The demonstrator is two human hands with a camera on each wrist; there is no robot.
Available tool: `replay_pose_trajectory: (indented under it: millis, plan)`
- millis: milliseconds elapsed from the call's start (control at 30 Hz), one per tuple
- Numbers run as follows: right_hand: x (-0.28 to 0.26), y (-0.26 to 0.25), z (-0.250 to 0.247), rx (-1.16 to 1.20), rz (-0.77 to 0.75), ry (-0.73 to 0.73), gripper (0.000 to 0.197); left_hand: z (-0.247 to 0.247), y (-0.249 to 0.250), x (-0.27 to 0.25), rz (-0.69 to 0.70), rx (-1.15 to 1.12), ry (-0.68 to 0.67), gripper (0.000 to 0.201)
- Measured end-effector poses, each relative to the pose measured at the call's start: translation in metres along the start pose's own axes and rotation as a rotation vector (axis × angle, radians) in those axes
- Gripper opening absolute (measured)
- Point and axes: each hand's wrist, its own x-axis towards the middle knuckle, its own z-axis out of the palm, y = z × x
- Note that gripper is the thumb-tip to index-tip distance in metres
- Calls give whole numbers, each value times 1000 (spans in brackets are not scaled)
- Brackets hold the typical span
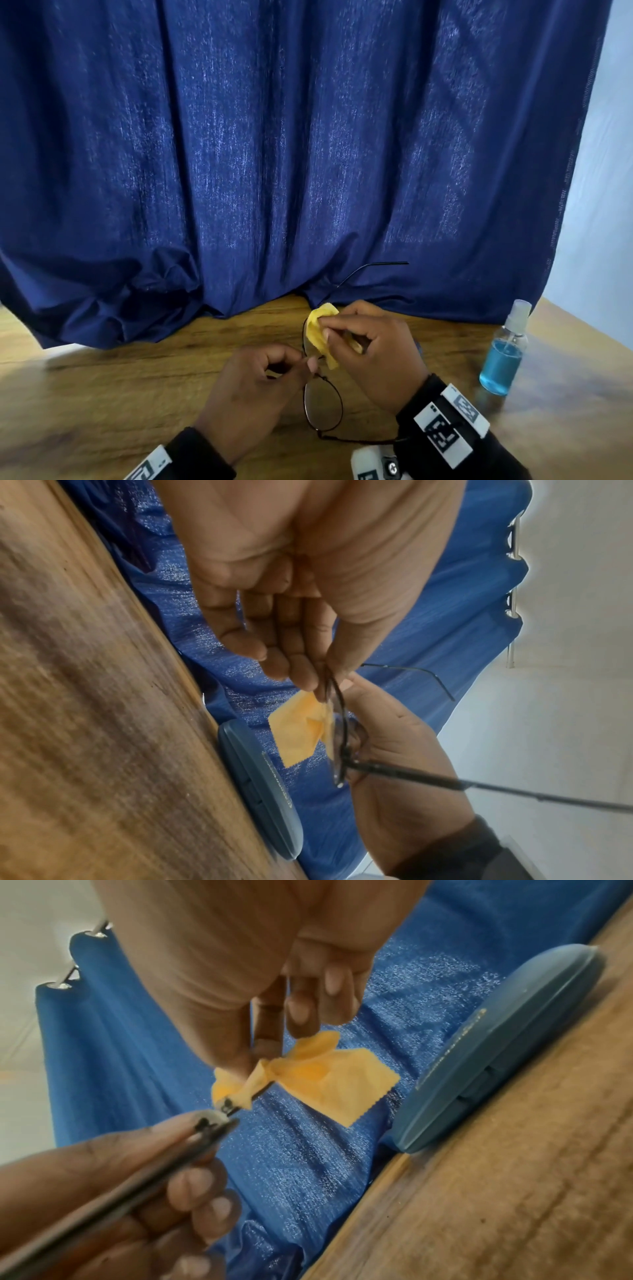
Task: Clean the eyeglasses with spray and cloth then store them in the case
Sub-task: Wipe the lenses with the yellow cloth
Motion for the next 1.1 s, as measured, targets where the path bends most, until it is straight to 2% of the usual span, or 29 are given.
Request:
replay_pose_trajectory:
  millis: [67, 200, 333, 467, 600, 733, 867, 1000, 1100]
  plan:
    - [-1, -4, 2, 30, -50, -67, 18, 0, -1, 0, 17, -17, -7, 13]
    - [1, 2, -3, -27, -10, 31, 19, 2, -2, 0, 25, -23, 6, 14]
    - [0, -4, 0, 33, -111, -95, 15, 2, -2, 0, 25, -20, -9, 14]
    - [2, 3, -5, -37, -41, -43, 26, 2, -2, 1, 33, -29, 18, 15]
    - [0, -4, -2, 82, -87, -119, 22, 2, 0, 0, 44, -36, 14, 17]
    - [2, 0, -5, -87, -66, -68, 39, 1, 1, -1, 40, -36, 34, 16]
    - [1, -1, -2, 34, -135, -123, 28, 1, 0, -1, 41, -43, 38, 15]
    - [2, 1, -5, -138, -105, -123, 42, 2, 1, -1, 26, -53, 38, 15]
    - [1, -1, -3, -7, -162, -160, 32, 2, 1, -1, 26, -40, 44, 15]
